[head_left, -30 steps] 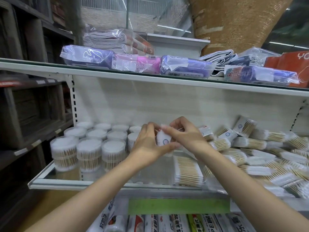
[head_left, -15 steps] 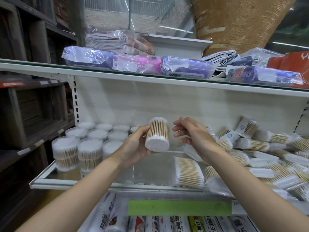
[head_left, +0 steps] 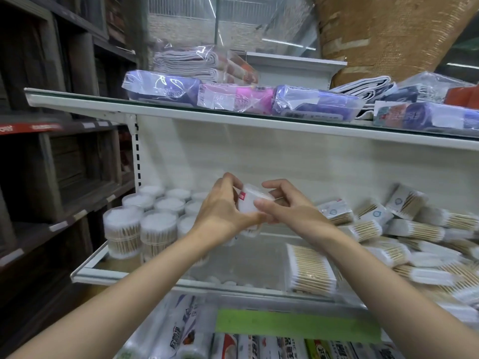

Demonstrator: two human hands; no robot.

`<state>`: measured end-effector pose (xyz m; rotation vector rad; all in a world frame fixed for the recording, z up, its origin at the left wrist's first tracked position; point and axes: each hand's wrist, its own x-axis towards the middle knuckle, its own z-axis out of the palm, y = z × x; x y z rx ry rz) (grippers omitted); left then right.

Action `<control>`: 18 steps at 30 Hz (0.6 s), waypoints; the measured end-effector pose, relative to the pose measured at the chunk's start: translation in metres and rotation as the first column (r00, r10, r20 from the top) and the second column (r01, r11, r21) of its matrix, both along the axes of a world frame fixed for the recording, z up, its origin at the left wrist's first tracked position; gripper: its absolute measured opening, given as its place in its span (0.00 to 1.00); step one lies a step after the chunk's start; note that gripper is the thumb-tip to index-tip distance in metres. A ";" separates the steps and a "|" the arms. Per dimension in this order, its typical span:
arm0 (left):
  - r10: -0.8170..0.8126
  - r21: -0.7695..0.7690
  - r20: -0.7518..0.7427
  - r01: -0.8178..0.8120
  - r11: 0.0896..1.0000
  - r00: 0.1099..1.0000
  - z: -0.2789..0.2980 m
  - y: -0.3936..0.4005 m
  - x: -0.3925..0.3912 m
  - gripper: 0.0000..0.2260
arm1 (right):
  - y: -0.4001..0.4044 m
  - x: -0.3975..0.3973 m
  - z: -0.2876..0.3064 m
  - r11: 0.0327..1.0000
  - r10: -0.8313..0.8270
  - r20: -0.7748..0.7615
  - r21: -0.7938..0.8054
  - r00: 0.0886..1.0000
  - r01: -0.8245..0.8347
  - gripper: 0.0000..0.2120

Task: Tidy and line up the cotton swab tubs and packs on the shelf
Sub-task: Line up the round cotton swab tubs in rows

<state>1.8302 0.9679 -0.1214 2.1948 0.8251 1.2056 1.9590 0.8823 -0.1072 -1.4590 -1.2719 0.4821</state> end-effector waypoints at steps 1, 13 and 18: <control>-0.005 -0.004 -0.034 0.005 1.000 0.999 0.000 0.000 -0.002 0.26 | 0.003 -0.003 0.000 1.000 -0.015 -0.001 0.002 1.000 0.015 0.20; -0.135 -0.443 0.314 0.272 0.854 0.940 0.024 0.040 -0.044 0.13 | 0.019 -0.011 -0.006 0.995 0.079 -0.268 -0.035 0.960 -0.092 0.10; -0.173 -0.415 0.328 0.306 0.857 0.929 0.022 0.053 -0.053 0.12 | 0.025 -0.015 -0.007 0.976 0.095 -0.142 -0.180 0.985 -0.120 0.19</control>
